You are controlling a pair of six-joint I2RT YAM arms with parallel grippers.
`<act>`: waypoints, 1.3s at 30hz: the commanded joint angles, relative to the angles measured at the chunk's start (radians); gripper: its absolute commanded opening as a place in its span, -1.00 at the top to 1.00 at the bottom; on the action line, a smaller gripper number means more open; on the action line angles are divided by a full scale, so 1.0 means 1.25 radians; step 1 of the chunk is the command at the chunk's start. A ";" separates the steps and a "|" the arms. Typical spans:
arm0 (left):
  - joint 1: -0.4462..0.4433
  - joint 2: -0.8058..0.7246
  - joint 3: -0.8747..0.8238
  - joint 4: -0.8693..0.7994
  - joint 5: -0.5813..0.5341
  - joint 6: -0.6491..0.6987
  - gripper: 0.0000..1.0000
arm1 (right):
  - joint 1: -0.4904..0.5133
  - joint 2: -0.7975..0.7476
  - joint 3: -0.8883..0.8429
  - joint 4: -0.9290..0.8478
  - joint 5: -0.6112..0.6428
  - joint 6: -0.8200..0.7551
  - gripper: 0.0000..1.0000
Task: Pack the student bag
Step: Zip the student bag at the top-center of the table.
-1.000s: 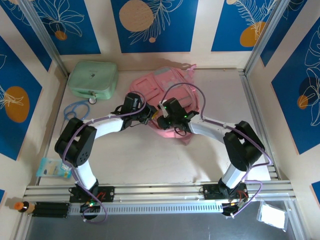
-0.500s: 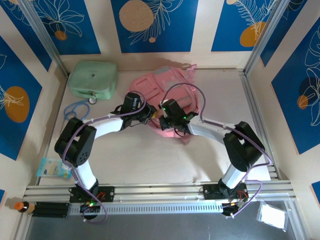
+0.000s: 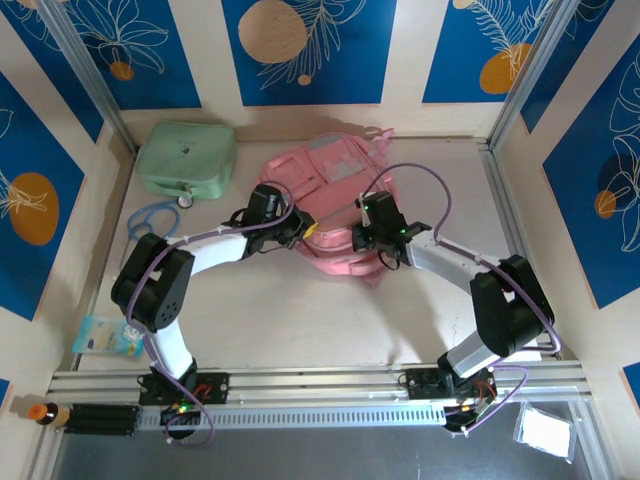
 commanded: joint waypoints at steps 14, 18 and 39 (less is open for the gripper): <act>0.167 -0.151 -0.018 -0.266 -0.100 0.208 0.09 | 0.095 0.079 0.183 -0.122 -0.212 0.004 1.00; 0.175 -0.222 -0.065 -0.287 -0.134 0.190 -0.05 | 0.145 0.124 0.231 -0.109 -0.248 0.021 1.00; 0.078 -0.152 -0.075 -0.103 -0.084 0.012 0.07 | 0.196 0.182 0.291 -0.105 -0.313 0.026 1.00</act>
